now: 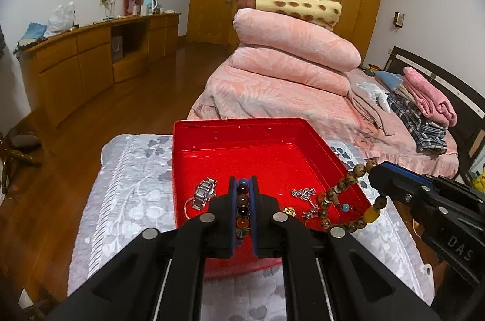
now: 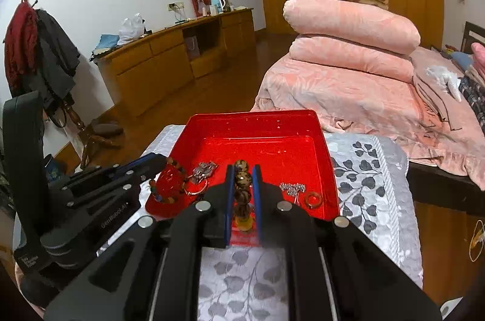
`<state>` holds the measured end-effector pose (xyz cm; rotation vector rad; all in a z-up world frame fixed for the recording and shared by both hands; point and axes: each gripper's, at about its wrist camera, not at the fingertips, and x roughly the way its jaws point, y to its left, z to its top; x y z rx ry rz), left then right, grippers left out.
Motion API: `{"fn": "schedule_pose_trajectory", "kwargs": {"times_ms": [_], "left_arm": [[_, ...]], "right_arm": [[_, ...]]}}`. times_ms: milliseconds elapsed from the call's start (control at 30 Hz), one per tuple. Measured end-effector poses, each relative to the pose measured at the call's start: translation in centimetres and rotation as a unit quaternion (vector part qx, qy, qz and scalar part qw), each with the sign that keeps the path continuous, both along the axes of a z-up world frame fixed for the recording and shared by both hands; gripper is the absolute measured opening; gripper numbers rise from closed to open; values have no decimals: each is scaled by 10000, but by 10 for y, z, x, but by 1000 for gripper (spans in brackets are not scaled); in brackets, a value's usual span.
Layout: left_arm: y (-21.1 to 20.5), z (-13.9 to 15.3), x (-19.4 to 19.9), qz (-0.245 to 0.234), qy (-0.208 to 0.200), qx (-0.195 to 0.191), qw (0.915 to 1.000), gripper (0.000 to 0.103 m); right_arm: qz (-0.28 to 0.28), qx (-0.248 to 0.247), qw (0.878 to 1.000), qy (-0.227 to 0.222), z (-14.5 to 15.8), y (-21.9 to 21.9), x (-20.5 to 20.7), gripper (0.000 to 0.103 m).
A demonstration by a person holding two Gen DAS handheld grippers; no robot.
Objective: Organize jewelry
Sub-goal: 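Carry both bead bracelets over the red box with both tools, then open both tools to drop the bracelets into the red box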
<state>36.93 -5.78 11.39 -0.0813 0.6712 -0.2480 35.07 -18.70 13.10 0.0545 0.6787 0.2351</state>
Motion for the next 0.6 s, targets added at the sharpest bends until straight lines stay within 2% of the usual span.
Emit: {"fn": "schedule_pose_trajectory", "kwargs": {"times_ms": [200, 267, 300, 400, 467, 533, 600], "left_arm": [[-5, -15, 25, 105, 185, -33, 9998, 10], [-5, -22, 31, 250, 266, 41, 9993, 34], [-4, -23, 31, 272, 269, 49, 9993, 37], [0, -27, 28, 293, 257, 55, 9992, 41], [5, -27, 24, 359, 246, 46, 9990, 49], [11, -26, 18, 376, 218, -23, 9991, 52], [14, -23, 11, 388, 157, -8, 9991, 61]], "right_arm": [[-19, 48, 9998, 185, -15, 2, 28, 12], [-256, -45, 9994, 214, -23, 0, 36, 30], [-455, -157, 9986, 237, -28, -2, 39, 36], [-484, -5, 9983, 322, -39, -9, 37, 39], [-576, -36, 9979, 304, -41, -13, 33, 44], [-660, -78, 9975, 242, -41, -18, 26, 53], [-723, -96, 9971, 199, -40, -21, 19, 58]]}}
